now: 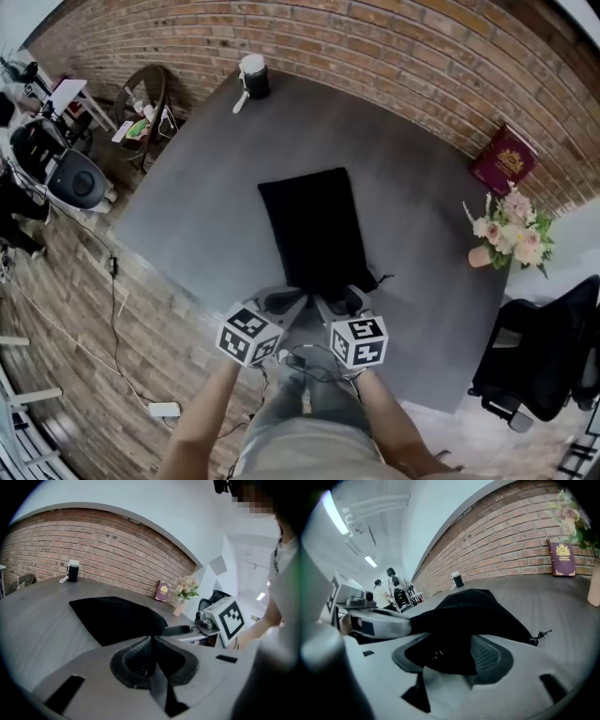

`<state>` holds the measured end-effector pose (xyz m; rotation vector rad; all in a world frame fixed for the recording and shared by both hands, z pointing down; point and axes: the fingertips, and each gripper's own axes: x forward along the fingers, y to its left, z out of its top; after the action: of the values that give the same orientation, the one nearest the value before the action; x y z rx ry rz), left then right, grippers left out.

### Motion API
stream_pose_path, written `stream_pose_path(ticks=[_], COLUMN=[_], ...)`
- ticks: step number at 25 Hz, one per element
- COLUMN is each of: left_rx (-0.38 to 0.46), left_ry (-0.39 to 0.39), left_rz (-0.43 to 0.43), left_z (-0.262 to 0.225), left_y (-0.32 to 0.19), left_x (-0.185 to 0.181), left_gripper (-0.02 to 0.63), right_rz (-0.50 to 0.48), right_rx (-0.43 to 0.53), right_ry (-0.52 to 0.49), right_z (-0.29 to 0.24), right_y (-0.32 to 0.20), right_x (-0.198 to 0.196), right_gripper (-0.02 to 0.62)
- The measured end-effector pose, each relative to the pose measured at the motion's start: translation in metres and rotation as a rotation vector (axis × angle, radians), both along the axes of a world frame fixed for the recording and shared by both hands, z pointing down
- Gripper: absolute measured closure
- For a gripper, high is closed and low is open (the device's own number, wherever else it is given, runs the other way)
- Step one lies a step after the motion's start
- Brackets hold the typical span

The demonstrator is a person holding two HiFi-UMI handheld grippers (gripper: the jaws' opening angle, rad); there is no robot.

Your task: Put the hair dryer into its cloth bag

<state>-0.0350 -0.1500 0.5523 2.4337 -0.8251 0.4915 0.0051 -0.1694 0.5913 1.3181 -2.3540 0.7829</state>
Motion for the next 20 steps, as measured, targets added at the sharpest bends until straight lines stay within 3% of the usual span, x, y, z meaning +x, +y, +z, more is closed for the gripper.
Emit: stream_pose_path(ticks=[10, 20], left_rx=[-0.025, -0.063], left_ry=[-0.105, -0.123], left_rz=[0.056, 0.088], left_z=[0.032, 0.053], left_y=[0.012, 0.019], left_x=[0.0, -0.005], left_gripper=[0.588, 0.586], right_rz=[0.051, 0.149], right_rx=[-0.019, -0.011], right_ry=[0.055, 0.101], right_z=[0.001, -0.008], right_y=[0.042, 0.061], right_x=[0.034, 0.066], right_gripper=[0.336, 0.337])
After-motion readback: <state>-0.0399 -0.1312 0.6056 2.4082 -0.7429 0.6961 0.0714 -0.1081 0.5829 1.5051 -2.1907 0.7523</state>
